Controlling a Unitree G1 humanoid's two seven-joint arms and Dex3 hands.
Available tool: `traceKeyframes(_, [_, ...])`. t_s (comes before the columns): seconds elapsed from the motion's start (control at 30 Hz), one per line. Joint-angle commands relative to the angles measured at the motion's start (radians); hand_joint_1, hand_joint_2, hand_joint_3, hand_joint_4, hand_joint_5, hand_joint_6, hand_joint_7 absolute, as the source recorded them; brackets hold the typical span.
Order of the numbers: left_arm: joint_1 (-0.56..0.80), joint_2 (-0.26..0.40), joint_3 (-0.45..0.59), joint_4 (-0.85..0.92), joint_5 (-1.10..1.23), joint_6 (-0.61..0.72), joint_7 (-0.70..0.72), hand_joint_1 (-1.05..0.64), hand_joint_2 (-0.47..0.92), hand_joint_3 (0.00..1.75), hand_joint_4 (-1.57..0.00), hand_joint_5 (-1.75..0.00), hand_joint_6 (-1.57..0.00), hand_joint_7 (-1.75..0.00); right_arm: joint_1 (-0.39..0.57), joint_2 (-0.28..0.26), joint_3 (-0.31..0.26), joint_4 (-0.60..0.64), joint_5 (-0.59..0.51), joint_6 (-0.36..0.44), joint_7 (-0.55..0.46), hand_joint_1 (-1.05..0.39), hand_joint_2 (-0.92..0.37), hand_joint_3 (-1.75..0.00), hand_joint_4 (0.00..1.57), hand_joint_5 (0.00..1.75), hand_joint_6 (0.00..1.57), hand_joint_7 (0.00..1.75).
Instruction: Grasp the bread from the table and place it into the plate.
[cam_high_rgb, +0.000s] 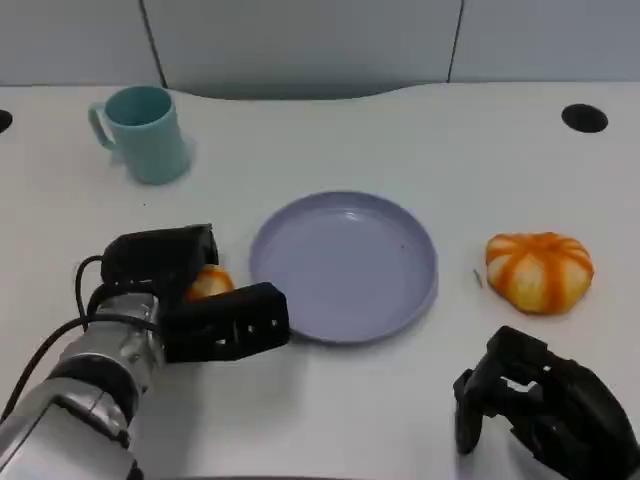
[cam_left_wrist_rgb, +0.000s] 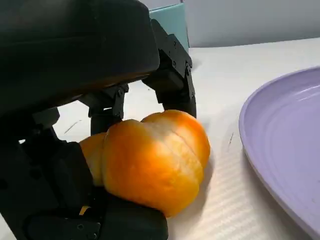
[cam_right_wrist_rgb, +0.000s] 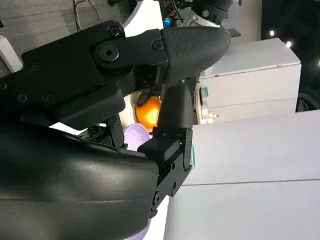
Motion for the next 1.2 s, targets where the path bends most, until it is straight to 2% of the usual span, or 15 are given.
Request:
traceKeyframes(0.03, [0.015, 0.044, 0.026, 0.003, -0.020, -0.062, 0.050, -1.05, 0.22, 1.29, -1.06, -1.74, -1.03, -1.59, -0.024, -0.022, -0.007, 0.021, -0.015, -0.020, -0.018, -0.69, -0.92, -0.32, 0.59, 1.75, 0.46, 1.36])
traceKeyframes(0.17, [-0.015, 0.073, 0.061, -0.002, -0.044, -0.096, 0.064, -1.05, 0.29, 1.25, -0.90, -1.75, -0.85, -1.69, -0.047, -0.022, -0.009, 0.048, -0.011, -0.005, -0.021, -0.68, -0.92, -0.30, 0.59, 1.75, 0.47, 1.37])
traceKeyframes(0.23, [-0.033, 0.093, 0.080, -0.006, -0.061, -0.120, 0.068, -1.05, 0.34, 1.27, -0.92, -1.75, -0.80, -1.74, -0.060, -0.021, -0.010, 0.064, -0.010, 0.003, -0.025, -0.69, -0.92, -0.29, 0.59, 1.75, 0.47, 1.37])
traceKeyframes(0.37, [-0.065, 0.118, 0.087, -0.011, -0.060, -0.146, 0.103, -1.05, 0.39, 1.29, -1.05, -1.75, -0.78, -1.75, -0.095, -0.017, -0.015, 0.118, -0.022, -0.048, -0.023, -0.68, -0.92, -0.31, 0.58, 1.75, 0.47, 1.36])
traceKeyframes(0.47, [-0.082, 0.125, 0.085, -0.013, -0.059, -0.162, 0.117, -1.05, 0.45, 1.26, -1.05, -1.75, -0.73, -1.75, -0.115, -0.017, -0.016, 0.150, -0.027, -0.068, -0.026, -0.68, -0.92, -0.32, 0.58, 1.75, 0.46, 1.37])
traceKeyframes(0.53, [-0.095, 0.123, 0.096, -0.016, -0.073, -0.183, 0.119, -1.05, 0.52, 1.20, -1.06, -1.75, -0.67, -1.75, -0.125, -0.014, -0.015, 0.164, -0.033, -0.066, -0.034, -0.69, -0.92, -0.32, 0.58, 1.75, 0.46, 1.38])
traceKeyframes(0.57, [-0.100, 0.121, 0.103, -0.016, -0.082, -0.192, 0.115, -1.05, 0.57, 1.11, -1.05, -1.75, -0.66, -1.75, -0.129, -0.013, -0.016, 0.169, -0.033, -0.063, -0.035, -0.68, -0.92, -0.31, 0.58, 1.75, 0.46, 1.38])
traceKeyframes(0.7, [-0.121, 0.109, 0.120, -0.020, -0.104, -0.231, 0.114, -1.05, 0.65, 0.93, -0.88, -1.75, -0.62, -1.75, -0.149, -0.008, -0.017, 0.206, -0.040, -0.094, -0.034, -0.68, -0.92, -0.32, 0.58, 1.75, 0.45, 1.39])
traceKeyframes(0.77, [-0.133, 0.102, 0.125, -0.023, -0.107, -0.253, 0.110, -1.05, 0.73, 0.82, -0.86, -1.75, -0.59, -1.75, -0.160, -0.010, -0.014, 0.221, -0.047, -0.103, -0.034, -0.68, -0.92, -0.33, 0.58, 1.75, 0.44, 1.39])
traceKeyframes(0.83, [-0.145, 0.090, 0.132, -0.026, -0.115, -0.283, 0.112, -1.05, 0.84, 0.58, -0.85, -1.75, -0.59, -1.70, -0.164, -0.010, -0.011, 0.225, -0.057, -0.107, -0.043, -0.68, -0.92, -0.33, 0.58, 1.75, 0.44, 1.39])
traceKeyframes(0.9, [-0.154, 0.079, 0.136, -0.027, -0.122, -0.299, 0.113, -1.05, 0.90, 0.45, -0.86, -1.75, -0.60, -1.68, -0.166, -0.008, -0.010, 0.226, -0.063, -0.110, -0.049, -0.69, -0.92, -0.33, 0.58, 1.75, 0.45, 1.40])
traceKeyframes(1.2, [-0.179, 0.013, 0.082, -0.023, -0.081, -0.315, 0.118, -1.05, 0.92, 0.34, -0.98, -1.75, -0.66, -1.59, -0.173, 0.006, -0.006, 0.221, -0.059, -0.105, -0.058, -0.70, -0.92, -0.31, 0.60, 1.75, 0.46, 1.40])
